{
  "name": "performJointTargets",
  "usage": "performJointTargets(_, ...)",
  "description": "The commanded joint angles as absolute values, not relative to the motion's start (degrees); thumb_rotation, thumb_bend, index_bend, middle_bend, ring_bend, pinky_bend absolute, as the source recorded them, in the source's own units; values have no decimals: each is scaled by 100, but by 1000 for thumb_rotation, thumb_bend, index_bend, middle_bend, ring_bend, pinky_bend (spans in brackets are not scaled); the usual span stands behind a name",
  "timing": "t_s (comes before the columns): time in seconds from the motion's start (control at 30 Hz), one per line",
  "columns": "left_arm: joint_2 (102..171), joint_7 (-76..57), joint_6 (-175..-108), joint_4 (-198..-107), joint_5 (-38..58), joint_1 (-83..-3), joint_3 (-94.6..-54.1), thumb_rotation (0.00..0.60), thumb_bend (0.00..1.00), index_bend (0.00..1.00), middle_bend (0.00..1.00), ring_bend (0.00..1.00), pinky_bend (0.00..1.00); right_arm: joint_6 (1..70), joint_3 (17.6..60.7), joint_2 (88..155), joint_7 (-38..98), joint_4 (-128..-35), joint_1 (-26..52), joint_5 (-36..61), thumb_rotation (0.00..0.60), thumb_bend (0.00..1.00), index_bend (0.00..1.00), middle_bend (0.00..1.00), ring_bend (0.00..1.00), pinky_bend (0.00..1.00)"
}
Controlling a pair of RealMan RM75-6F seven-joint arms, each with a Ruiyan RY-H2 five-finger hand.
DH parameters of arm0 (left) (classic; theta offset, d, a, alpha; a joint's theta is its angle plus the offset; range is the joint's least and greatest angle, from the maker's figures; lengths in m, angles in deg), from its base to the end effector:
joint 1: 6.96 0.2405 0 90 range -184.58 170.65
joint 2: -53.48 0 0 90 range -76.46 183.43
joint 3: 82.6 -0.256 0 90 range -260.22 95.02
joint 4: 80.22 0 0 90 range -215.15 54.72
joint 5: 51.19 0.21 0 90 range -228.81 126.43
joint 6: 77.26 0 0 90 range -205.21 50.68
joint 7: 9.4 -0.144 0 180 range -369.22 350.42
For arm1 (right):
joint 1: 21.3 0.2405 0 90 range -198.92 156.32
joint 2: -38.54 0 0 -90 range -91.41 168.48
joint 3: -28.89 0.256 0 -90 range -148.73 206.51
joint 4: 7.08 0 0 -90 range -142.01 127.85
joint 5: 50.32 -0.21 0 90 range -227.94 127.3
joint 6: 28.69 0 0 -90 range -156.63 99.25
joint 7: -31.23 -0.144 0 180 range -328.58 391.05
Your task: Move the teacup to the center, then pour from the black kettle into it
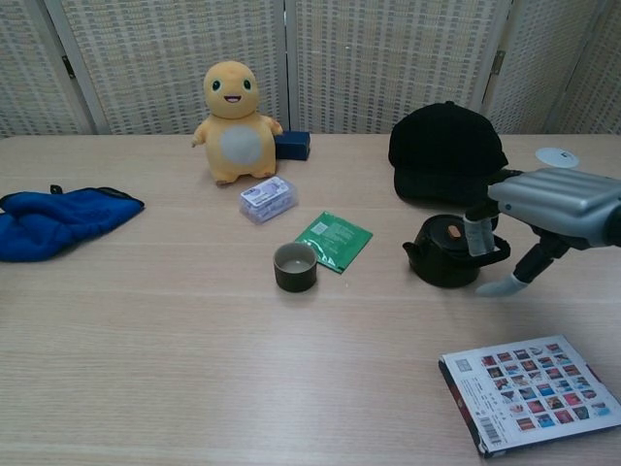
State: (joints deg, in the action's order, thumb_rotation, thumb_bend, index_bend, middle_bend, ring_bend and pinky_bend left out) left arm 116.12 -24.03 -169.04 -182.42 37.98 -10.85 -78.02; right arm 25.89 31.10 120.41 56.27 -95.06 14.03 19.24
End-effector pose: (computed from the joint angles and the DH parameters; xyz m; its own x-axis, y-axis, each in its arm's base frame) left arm -0.2661 0.1780 0.1711 0.4863 -0.1394 0.8626 0.8682 -0.0338 -0.4950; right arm -0.2113 -0.2982 -0.0005 0.6336 -0.3000 0.7131 -0.7598 -0.4147 0.5006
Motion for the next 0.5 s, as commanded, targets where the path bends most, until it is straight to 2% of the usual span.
performJointTargets(0.03, 11609, -2390, -16911, -18236, 3801, -1080, -7803, 597, 165, 237, 319, 412, 441, 2574, 3107, 12065, 5727, -9525, 1410, 1862, 389, 0, 490, 449, 334, 0)
performJointTargets(0.5, 11601, -2349, -16956, -18214, 3828, -1059, -7806, 598, 165, 237, 318, 412, 441, 2568, 3115, 12141, 5889, -9603, 1441, 1775, 402, 0, 490, 464, 403, 0)
